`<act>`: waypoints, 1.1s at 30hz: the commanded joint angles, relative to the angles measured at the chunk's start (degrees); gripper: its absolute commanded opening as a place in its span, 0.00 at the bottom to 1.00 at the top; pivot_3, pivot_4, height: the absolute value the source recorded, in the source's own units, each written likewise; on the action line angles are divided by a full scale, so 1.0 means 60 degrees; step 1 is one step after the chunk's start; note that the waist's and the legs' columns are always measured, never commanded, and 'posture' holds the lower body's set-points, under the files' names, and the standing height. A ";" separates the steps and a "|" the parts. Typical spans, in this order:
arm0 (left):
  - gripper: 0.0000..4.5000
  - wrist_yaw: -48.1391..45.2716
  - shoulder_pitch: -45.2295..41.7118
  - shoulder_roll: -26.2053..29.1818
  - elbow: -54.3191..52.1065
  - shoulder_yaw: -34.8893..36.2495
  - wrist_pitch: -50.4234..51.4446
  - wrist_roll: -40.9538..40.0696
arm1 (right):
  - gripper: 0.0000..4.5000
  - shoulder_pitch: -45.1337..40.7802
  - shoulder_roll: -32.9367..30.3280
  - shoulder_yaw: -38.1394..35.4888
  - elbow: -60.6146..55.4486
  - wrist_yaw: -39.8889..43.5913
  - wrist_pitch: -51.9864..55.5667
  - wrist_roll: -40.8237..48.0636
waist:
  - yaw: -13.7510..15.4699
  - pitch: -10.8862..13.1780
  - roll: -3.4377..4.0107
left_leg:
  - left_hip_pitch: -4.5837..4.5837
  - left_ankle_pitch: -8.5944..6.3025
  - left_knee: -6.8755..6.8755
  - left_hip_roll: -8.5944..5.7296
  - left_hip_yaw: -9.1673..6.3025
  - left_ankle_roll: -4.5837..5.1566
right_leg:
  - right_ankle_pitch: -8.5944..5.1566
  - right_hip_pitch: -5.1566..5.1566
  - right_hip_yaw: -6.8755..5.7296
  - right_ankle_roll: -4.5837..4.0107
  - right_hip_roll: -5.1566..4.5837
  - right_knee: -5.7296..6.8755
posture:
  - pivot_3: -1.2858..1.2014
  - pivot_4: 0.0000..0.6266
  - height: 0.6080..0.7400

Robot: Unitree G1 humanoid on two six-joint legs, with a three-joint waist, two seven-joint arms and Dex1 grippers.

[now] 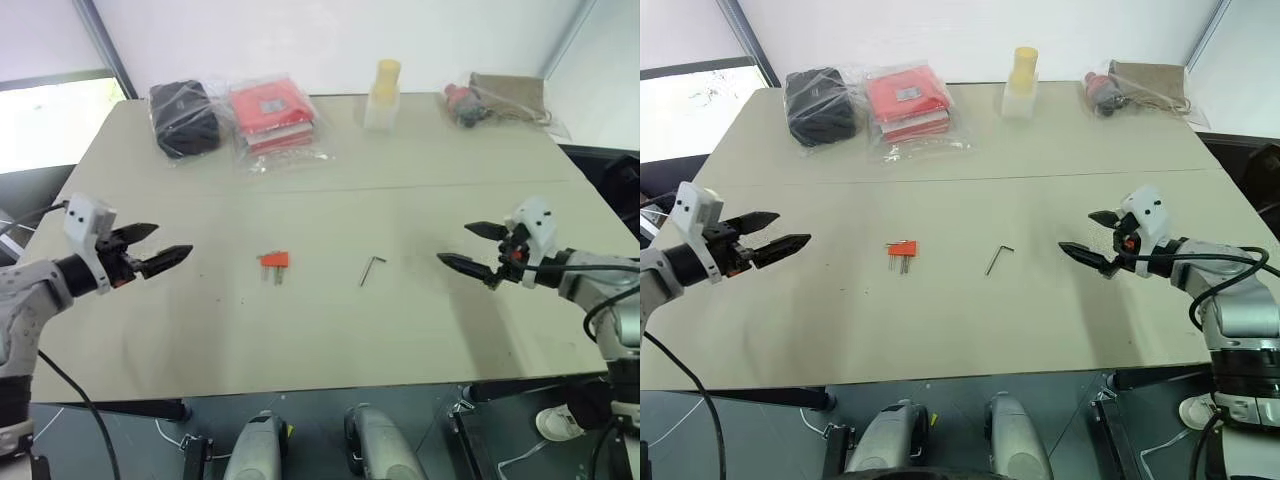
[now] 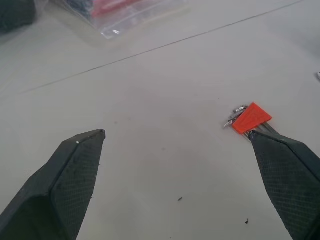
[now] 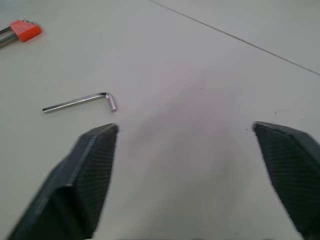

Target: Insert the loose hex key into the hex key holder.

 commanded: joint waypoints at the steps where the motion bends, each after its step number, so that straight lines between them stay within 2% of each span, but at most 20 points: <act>1: 1.00 0.0015 -0.0137 0.0056 -0.0029 0.0130 -0.0225 0.0066 | 0.99 -0.0075 -0.0117 -0.0160 -0.0141 0.0051 -0.0143 -0.0021 | 0.0001 0.0000 0.0000 | 0.0000 0.0000 0.0000 0.0000 0.0000 0.0000 | 0.0000 0.0000 0.0000 0.0000 0.0000 0.0000 | 0.52 0.24 1.00; 9: 1.00 -0.0993 -0.0990 0.0381 0.0413 -0.0492 -0.0333 0.0076 | 0.99 -0.0730 0.0333 0.0603 -0.0177 0.0527 -0.0458 -0.0090 | -0.0012 0.0000 0.0000 | 0.0001 0.0000 0.0004 -0.0007 -0.0001 0.0000 | 0.0001 0.0001 -0.0002 0.0001 0.0004 0.0002 | 0.52 0.24 1.00; 13: 1.00 -0.2779 -0.2277 0.0963 0.0751 -0.1867 -0.0333 0.0231 | 0.99 -0.2371 0.1729 0.2465 0.0843 0.1286 -0.1398 -0.0863 | -0.0124 0.0009 -0.0013 | 0.0006 0.0000 0.0007 -0.0007 -0.0002 0.0000 | 0.0007 0.0001 -0.0002 0.0008 0.0018 0.0010 | 0.52 0.24 1.00; 19: 1.00 -0.3917 -0.3118 0.1097 0.1243 -0.2945 -0.0921 0.0881 | 0.99 -0.4251 0.3670 0.3989 0.4051 0.1911 -0.3364 -0.2075 | -0.0240 0.0011 -0.0011 | -0.0010 -0.0007 -0.0001 -0.0007 -0.0007 0.0013 | 0.0009 -0.0023 -0.0005 0.0020 0.0016 0.0038 | 0.52 0.24 1.00; 26: 1.00 -0.3757 -0.2181 0.1070 0.0264 -0.2604 -0.0776 0.0759 | 0.99 -0.5817 0.5383 0.4377 0.7823 0.2193 -0.5275 -0.2965 | -0.0286 0.0015 -0.0012 | -0.0031 -0.0008 0.0003 0.0001 0.0000 0.0015 | 0.0011 -0.0060 -0.0001 0.0017 0.0012 0.0064 | 0.52 0.24 1.00; 33: 1.00 -0.3010 -0.0713 0.0985 -0.1228 -0.1837 -0.0041 0.0249 | 0.99 -0.6753 0.6445 0.4309 0.9952 0.1793 -0.6709 -0.3723 | -0.0269 0.0016 -0.0010 | -0.0030 -0.0008 0.0004 0.0019 -0.0005 0.0014 | 0.0012 -0.0064 -0.0001 0.0016 0.0003 0.0074 | 0.52 0.24 1.00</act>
